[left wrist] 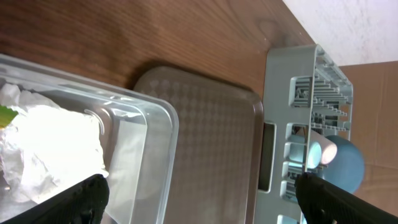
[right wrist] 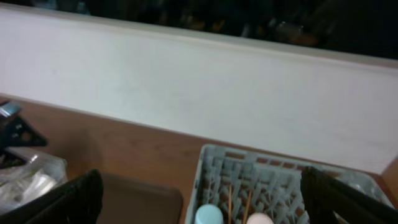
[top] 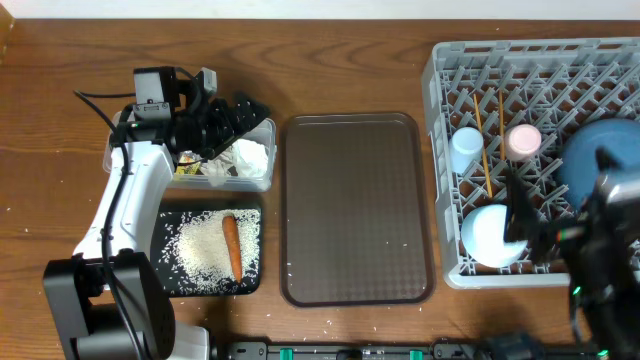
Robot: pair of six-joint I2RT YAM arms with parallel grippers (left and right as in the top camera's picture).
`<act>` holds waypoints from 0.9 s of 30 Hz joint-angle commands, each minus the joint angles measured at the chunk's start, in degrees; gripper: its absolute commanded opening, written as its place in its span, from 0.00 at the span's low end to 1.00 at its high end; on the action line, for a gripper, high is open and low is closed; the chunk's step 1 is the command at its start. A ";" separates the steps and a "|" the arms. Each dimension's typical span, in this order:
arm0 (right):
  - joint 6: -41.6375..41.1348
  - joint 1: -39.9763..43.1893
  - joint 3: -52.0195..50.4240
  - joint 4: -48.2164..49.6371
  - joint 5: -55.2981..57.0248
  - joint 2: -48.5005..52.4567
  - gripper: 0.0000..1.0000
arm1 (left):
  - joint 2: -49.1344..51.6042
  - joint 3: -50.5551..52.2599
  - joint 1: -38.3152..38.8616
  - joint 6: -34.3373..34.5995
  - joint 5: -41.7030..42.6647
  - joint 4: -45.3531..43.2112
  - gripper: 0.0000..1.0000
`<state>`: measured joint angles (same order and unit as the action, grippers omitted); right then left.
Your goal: Sort waste into correct bins and load items into the dishwasher rack
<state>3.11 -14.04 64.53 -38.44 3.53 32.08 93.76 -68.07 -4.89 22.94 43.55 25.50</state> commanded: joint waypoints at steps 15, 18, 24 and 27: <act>-12.13 8.11 -57.70 42.14 -1.01 -31.80 0.99 | -0.17 -0.42 -0.24 0.46 0.72 0.20 0.98; -12.31 8.17 -60.46 43.85 -0.98 -31.80 0.99 | -0.17 -0.42 -0.24 0.46 0.72 0.20 0.98; -12.28 10.80 -64.35 40.79 -0.98 -31.80 0.99 | -0.17 -0.42 -0.24 0.46 0.72 0.20 0.98; -12.33 12.44 -64.24 34.62 -1.01 -31.80 0.99 | -0.17 -0.42 -0.24 0.46 0.72 0.17 0.98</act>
<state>-8.34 -3.11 0.89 -1.74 2.42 0.67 93.73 -68.07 -4.89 23.57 43.57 25.54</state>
